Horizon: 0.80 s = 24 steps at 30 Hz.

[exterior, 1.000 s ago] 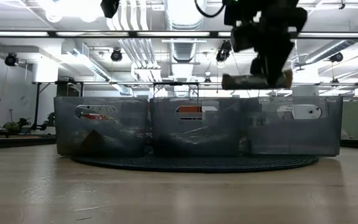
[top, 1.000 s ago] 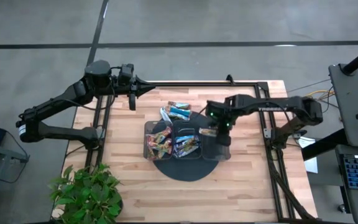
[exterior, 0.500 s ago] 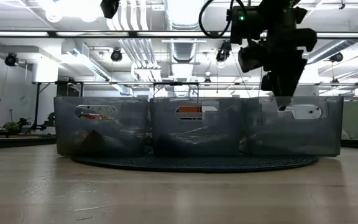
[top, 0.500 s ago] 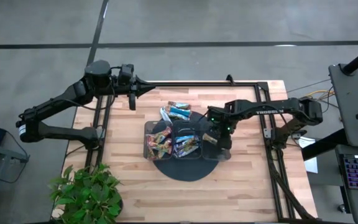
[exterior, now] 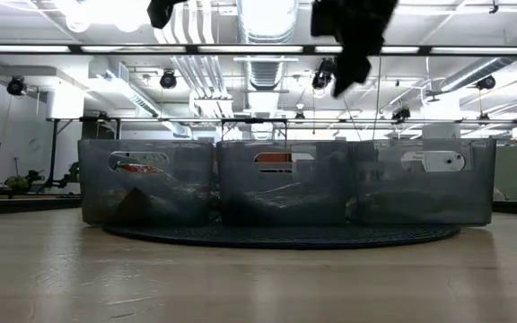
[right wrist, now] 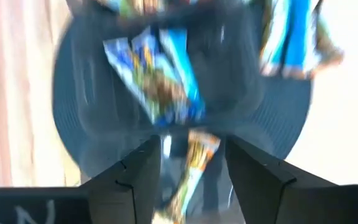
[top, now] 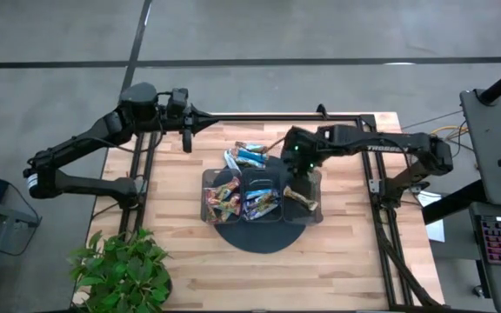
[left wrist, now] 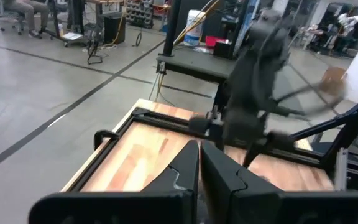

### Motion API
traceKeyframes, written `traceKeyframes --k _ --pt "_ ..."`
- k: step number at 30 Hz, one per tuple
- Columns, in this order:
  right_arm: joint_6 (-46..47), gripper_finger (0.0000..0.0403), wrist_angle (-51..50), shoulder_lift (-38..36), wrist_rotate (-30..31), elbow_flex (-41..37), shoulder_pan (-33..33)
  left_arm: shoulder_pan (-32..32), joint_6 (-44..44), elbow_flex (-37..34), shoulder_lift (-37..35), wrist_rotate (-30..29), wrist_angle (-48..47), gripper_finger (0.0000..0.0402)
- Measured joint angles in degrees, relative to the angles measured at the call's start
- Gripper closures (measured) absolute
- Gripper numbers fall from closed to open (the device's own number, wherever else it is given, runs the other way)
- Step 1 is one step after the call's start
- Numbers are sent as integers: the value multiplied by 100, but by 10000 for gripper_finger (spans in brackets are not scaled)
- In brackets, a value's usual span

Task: Pick and place Granola Bars by type
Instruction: Put the yellow granola bar into the right black bin

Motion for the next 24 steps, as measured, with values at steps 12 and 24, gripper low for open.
traceKeyframes --k 12,24 --pt "-16 235 16 -258 153 990 -384 494 623 1514 1039 19 -1626 367" --pt "146 235 1 -989 750 704 -447 628 1337 3106 2654 -192 -2790 183"
